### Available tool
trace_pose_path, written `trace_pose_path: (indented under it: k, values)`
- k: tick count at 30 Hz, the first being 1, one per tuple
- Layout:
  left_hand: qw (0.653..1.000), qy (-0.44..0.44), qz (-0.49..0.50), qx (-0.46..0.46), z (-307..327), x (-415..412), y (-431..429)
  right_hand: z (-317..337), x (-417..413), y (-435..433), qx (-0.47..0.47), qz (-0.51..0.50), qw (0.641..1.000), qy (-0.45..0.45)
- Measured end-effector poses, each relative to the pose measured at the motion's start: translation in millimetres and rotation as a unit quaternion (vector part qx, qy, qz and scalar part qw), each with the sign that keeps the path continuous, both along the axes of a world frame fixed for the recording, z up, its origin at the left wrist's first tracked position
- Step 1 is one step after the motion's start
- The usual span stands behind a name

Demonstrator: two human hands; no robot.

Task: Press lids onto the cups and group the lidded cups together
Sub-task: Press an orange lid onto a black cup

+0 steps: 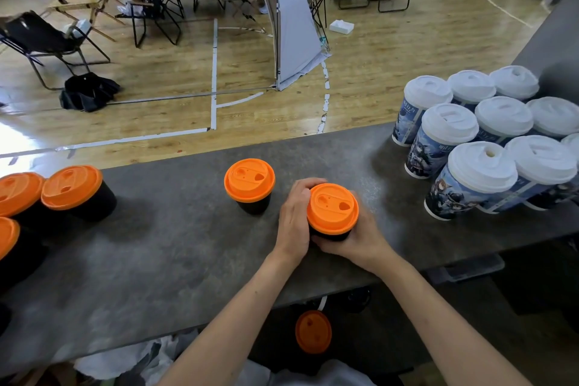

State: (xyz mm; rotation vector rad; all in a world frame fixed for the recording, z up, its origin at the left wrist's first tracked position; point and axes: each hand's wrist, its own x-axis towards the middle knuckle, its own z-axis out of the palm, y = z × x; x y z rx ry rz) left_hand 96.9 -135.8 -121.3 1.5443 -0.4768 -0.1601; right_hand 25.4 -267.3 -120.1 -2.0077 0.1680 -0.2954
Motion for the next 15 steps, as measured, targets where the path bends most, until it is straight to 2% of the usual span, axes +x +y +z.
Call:
trace_pose_path:
  k: [4, 11, 15]
  values:
    - [1.0, 0.004, -0.005, -0.004, 0.2, 1.2, 1.0, 2.6, 1.0, -0.9, 0.004, 0.029, 1.0, 0.005]
    - [1.0, 0.0, 0.01, 0.0, -1.5, 0.4, -0.8, 2.7, -1.5, 3.5, 0.012, -0.016, 1.0, -0.008]
    - [1.0, 0.001, 0.007, -0.004, -1.2, 1.0, -0.8, 1.0, 0.0, -3.0, 0.001, 0.018, 1.0, 0.013]
